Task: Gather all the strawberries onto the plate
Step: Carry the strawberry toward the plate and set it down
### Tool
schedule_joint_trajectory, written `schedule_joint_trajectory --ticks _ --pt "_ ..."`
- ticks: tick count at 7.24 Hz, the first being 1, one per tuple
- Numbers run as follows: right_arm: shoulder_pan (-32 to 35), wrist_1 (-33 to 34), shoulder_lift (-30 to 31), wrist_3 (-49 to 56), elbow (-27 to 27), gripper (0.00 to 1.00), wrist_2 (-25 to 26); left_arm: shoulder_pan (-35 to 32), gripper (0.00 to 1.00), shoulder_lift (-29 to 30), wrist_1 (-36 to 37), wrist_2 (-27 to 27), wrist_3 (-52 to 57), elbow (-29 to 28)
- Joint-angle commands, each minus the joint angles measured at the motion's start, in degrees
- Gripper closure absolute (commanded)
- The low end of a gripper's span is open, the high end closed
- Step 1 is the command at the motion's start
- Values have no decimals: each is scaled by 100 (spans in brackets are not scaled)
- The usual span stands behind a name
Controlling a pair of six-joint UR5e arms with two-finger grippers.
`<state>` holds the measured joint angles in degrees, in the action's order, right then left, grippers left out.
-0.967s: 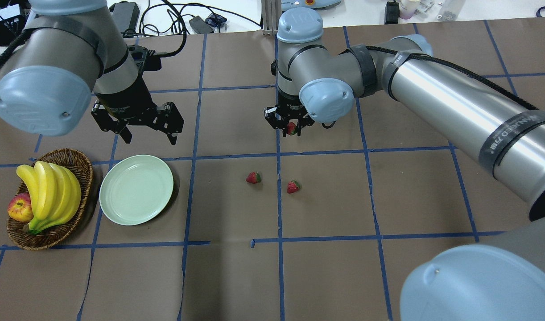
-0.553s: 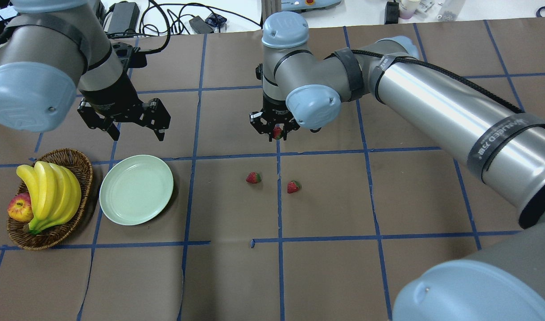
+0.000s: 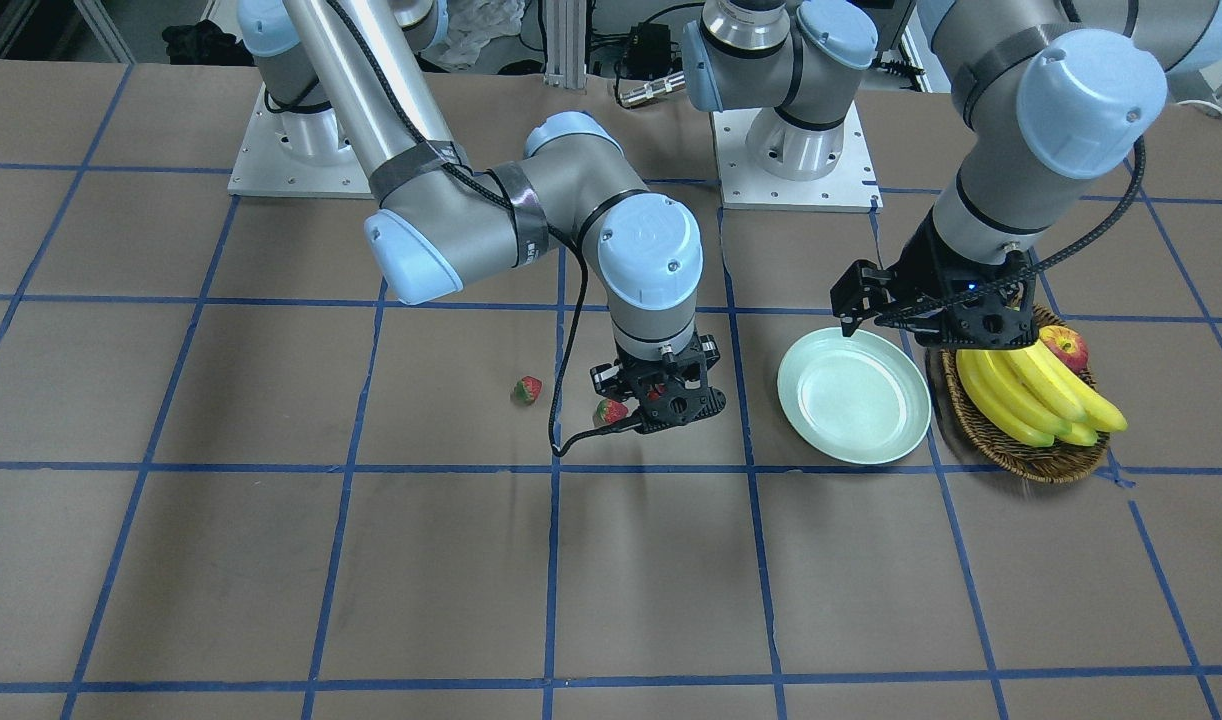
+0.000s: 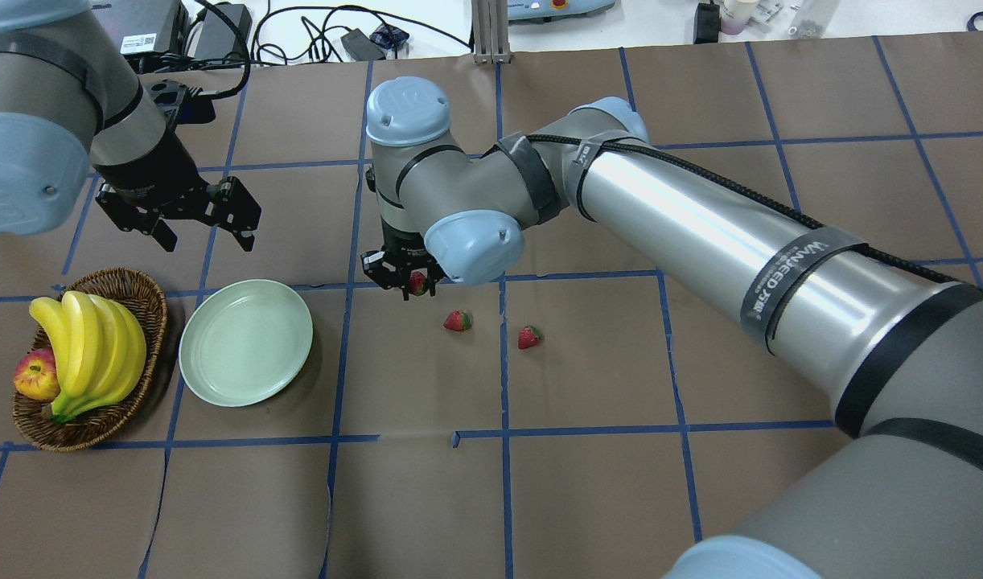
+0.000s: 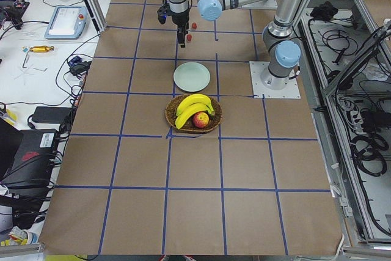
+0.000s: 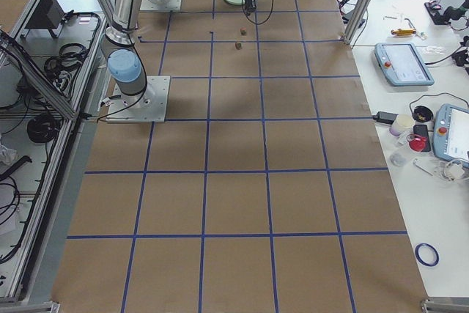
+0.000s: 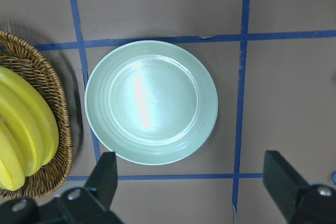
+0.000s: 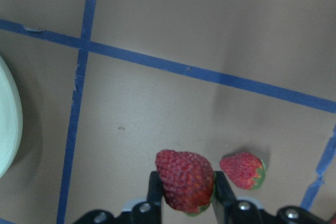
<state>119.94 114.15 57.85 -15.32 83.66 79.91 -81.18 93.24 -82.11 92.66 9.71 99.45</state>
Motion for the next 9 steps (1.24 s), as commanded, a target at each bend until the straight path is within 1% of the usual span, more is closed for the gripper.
schedule_joint_trajectory --ticks 1,2,4,5,6,7,8,9 --pt "126 116 -229 55 44 99 -72 -3 0 1 2 -2 -5 30" --pt "135 125 -282 64 45 94 -168 -3 0 1 2 -11 -22 30" --pt "135 308 -502 151 54 56 -230 -3 0 1 2 -2 -14 39" --pt "152 301 -503 152 62 37 -274 -3 0 1 -7 -11 -22 39" --pt "214 300 -511 152 63 21 -318 -3 0 1 -7 -11 -22 39" --pt "214 300 -485 161 63 0 -309 -3 0 1 2 -2 -14 39" --pt "214 274 -389 169 54 0 -309 -3 0 1 2 7 21 30" --pt "214 152 -153 152 54 0 -231 -3 0 1 2 7 39 30"
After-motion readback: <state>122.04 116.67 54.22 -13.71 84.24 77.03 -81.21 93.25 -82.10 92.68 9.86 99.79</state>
